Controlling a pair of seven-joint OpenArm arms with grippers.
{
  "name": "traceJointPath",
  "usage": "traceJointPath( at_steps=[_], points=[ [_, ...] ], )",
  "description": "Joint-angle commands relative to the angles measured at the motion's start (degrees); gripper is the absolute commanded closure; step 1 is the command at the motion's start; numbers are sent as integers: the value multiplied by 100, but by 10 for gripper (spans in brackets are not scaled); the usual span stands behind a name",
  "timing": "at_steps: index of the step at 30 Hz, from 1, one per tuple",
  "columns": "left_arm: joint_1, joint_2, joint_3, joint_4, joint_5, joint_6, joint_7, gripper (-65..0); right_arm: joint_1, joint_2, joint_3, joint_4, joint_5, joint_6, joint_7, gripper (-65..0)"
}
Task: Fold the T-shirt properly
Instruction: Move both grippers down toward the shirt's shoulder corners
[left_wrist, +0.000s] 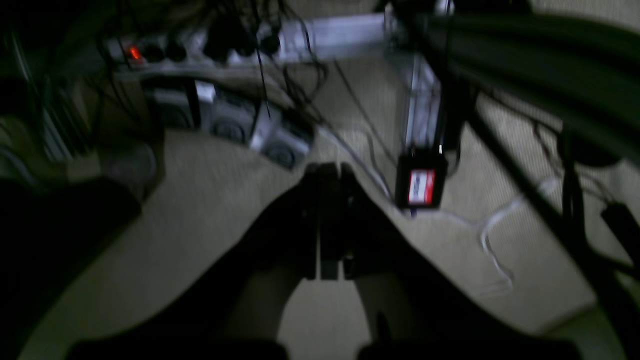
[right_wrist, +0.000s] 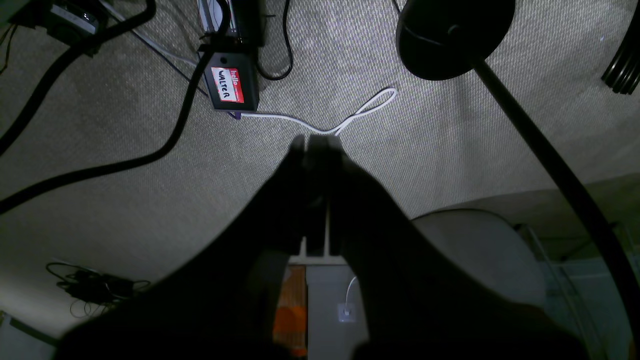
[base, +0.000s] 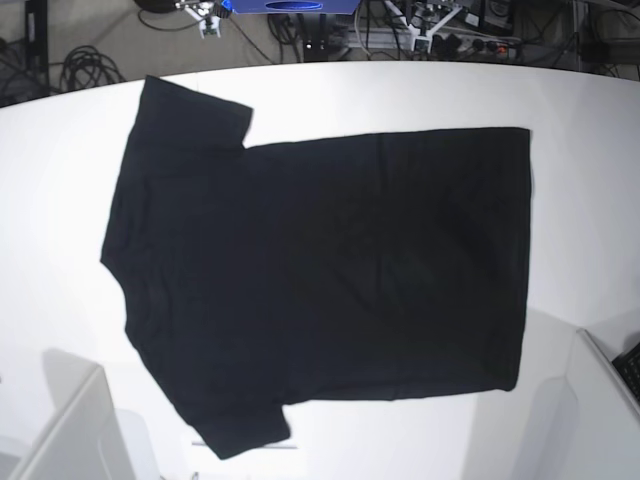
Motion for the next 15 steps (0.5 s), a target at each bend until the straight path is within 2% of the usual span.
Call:
traceJointPath(
  at_steps=[1,5,15],
  points=[
    [121,-13,34,-5,3,14,-131,0,-40,29,-1,-5,-21,-45,-12,0],
    [226,-13,8,-13,38,14,-333,0,-32,37,-10,57,-21,-45,-3,0],
    [226,-22,-1,-13,-6,14,-333,0,-49,90,-10,365,-21,-45,-12,0]
  ],
)
